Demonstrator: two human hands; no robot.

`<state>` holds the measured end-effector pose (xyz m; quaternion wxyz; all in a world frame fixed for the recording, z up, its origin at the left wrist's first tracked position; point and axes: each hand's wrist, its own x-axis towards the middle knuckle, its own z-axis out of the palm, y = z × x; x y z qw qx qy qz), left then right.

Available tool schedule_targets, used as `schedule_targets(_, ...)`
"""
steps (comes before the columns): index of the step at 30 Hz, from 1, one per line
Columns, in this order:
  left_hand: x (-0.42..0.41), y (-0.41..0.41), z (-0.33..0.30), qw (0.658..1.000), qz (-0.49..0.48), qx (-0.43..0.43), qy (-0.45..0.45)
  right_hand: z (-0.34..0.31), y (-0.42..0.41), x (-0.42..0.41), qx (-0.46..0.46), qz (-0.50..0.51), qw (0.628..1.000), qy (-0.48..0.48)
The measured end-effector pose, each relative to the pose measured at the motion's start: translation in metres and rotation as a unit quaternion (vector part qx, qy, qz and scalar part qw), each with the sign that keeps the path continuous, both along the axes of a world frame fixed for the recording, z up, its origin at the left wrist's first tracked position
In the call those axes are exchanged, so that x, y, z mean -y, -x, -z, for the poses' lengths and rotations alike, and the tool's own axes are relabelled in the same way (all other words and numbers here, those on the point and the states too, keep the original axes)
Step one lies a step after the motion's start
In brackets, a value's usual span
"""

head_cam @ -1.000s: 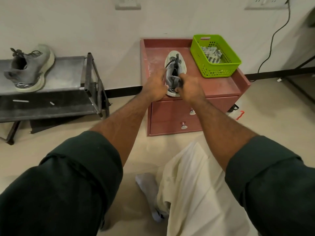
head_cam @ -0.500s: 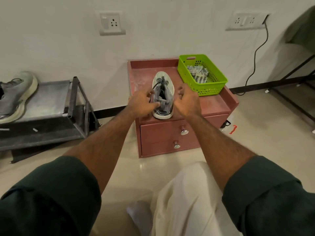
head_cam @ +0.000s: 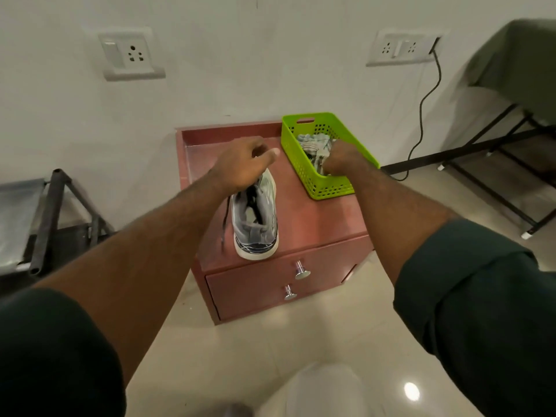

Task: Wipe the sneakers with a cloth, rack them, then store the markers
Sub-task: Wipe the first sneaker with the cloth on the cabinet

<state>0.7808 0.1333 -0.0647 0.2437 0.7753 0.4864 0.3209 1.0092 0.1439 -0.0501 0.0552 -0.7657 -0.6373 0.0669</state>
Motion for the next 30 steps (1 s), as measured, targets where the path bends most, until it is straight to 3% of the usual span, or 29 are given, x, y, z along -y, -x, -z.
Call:
schedule_targets(4,-0.016,-0.009,0.004,0.999,0.019,-0.026,-0.008,0.018,0.003,-0.04,0.036,-0.014,0.993,0.112)
schedule_targets(9,-0.027,0.002,0.01,1.0,-0.002,-0.002,0.008,0.035,-0.001,-0.059,-0.008,0.058,0.992,0.112)
schedule_targets(12,-0.018,0.008,0.012,1.0,-0.008,0.009,0.003,0.03,0.004,-0.054,-0.055,0.126,0.989,0.054)
schedule_targets(16,0.014,0.02,0.018,0.998,-0.023,0.04,-0.053,0.01,0.01,-0.037,-0.129,0.19,0.968,-0.103)
schedule_targets(19,0.048,0.032,0.021,0.995,-0.041,0.063,-0.058,-0.013,0.02,-0.007,-0.166,0.174,0.935,-0.261)
schedule_targets(22,0.084,0.04,0.022,0.999,-0.009,0.029,-0.03,-0.02,0.051,0.043,-0.282,0.127,0.88,-0.361)
schedule_targets(24,0.105,0.041,0.024,1.0,0.022,-0.017,0.006,-0.007,0.075,0.079,-0.337,0.129,0.867,-0.344)
schedule_targets(27,0.127,0.042,0.025,0.996,0.035,-0.084,0.02,0.026,0.105,0.122,-0.414,0.193,0.865,-0.208)
schedule_targets(30,0.146,0.047,0.021,0.994,0.035,-0.096,0.045,0.045,0.117,0.147,-0.469,0.255,0.824,-0.192)
